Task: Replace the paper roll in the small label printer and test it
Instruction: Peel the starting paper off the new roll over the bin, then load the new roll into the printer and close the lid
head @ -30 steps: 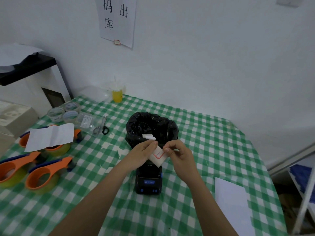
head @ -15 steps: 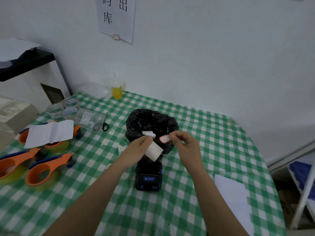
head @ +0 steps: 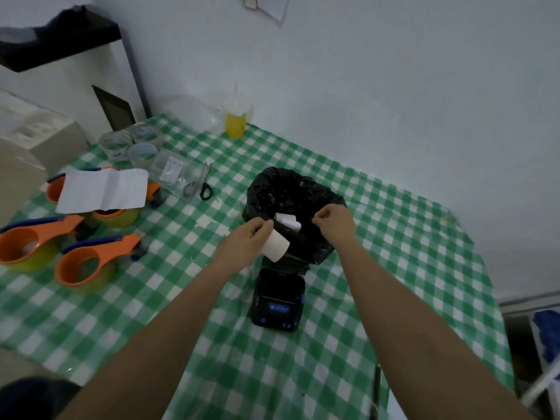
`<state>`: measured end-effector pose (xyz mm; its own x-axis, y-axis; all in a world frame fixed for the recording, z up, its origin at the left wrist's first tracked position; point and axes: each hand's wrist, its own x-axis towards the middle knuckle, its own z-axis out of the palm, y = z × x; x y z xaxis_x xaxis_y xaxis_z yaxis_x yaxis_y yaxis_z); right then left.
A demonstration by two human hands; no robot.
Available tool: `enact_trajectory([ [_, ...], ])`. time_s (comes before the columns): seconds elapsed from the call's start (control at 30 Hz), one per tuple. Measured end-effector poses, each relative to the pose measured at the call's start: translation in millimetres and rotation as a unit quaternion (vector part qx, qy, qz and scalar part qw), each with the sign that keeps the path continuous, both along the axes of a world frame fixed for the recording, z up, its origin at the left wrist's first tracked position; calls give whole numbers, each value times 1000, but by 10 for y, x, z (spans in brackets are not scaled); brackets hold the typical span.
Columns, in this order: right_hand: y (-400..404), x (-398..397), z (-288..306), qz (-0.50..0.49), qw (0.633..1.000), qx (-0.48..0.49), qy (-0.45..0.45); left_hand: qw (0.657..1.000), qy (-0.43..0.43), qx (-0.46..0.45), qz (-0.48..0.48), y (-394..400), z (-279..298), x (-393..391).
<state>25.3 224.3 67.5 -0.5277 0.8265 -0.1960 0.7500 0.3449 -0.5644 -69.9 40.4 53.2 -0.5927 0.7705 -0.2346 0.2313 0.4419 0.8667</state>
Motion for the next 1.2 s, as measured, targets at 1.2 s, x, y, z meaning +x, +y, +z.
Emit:
enact_trajectory([
  [1.2,-1196,914,-412,39,963,-198,180,994,-99,-33,-28,-145,-355,555],
])
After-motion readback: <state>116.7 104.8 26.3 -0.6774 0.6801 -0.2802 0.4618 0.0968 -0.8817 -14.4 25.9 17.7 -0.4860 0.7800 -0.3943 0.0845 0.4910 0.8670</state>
